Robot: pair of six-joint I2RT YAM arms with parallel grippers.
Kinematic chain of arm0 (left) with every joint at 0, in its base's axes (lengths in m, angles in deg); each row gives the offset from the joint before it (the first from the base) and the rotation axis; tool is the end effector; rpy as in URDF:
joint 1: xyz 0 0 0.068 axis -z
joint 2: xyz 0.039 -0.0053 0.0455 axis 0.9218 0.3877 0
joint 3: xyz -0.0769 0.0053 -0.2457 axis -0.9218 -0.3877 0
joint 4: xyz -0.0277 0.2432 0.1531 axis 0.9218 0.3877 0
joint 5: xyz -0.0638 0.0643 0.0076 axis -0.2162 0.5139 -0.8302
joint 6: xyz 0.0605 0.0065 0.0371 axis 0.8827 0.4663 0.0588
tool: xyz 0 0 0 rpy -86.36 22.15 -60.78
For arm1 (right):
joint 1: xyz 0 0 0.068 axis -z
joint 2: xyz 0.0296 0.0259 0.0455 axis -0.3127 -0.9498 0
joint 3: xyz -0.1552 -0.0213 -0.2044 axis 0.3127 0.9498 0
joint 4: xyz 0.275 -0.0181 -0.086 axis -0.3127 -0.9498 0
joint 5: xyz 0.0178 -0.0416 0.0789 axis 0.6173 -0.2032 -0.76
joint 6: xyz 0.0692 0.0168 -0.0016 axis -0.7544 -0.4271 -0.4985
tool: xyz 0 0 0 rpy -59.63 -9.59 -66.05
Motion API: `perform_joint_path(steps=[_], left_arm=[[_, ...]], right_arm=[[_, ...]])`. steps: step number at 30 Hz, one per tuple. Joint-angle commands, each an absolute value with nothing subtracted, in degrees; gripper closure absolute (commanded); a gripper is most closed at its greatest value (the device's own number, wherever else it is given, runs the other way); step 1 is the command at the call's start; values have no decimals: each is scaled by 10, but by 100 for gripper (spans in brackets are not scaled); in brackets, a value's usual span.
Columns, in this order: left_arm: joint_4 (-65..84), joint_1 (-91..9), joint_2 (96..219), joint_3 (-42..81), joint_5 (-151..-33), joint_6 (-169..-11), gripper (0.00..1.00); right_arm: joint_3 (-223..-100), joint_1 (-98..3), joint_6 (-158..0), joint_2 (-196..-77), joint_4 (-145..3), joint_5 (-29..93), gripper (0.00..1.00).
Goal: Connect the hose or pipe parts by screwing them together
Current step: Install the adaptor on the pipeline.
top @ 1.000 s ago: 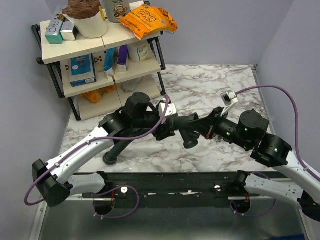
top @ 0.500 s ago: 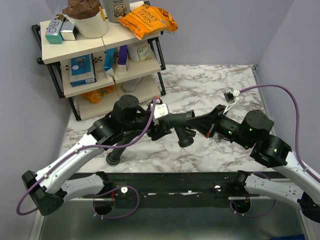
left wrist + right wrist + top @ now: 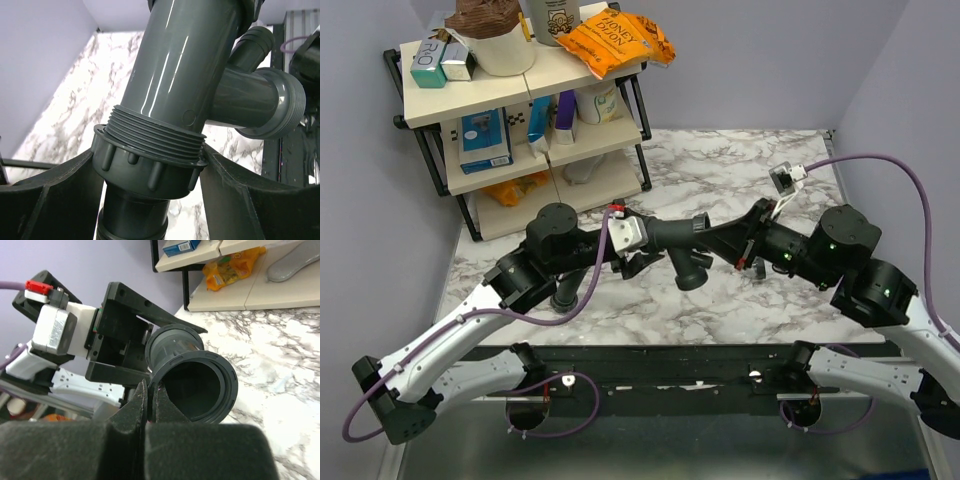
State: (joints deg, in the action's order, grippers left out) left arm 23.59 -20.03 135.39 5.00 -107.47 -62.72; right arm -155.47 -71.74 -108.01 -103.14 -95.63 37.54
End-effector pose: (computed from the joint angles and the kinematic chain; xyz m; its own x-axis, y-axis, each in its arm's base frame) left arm 0.1647 -0.2121 0.3750 0.1657 0.1871 -0.9683 0.9311 0.2938 0.2161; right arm 0.1268 0.1755 0.4493 -0.5062 0.2957 -0.8101 -0.6557 0.4783 0.5843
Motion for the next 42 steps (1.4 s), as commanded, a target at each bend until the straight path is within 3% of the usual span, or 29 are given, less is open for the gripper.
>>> perform_joint_path(steps=[1, 13, 21, 31, 42], left_arm=[[205, -195, 1331, 36, -1068, -604, 100], [205, -195, 1299, 32, -1062, -598, 100], [214, -194, 1277, 54, -1060, -618, 100], [234, -194, 1281, 95, -1088, -640, 100], [160, -194, 1300, 89, -1147, -811, 100]], right_arm=[[-1644, -718, -1008, -1031, -999, 361, 99], [-1820, -718, -917, -1114, -1119, 261, 99], [-1818, -718, -826, -1144, -1175, 259, 99], [-1830, -735, -823, -1159, -1120, 253, 99], [-1784, -804, -837, -1179, -1055, 282, 99]])
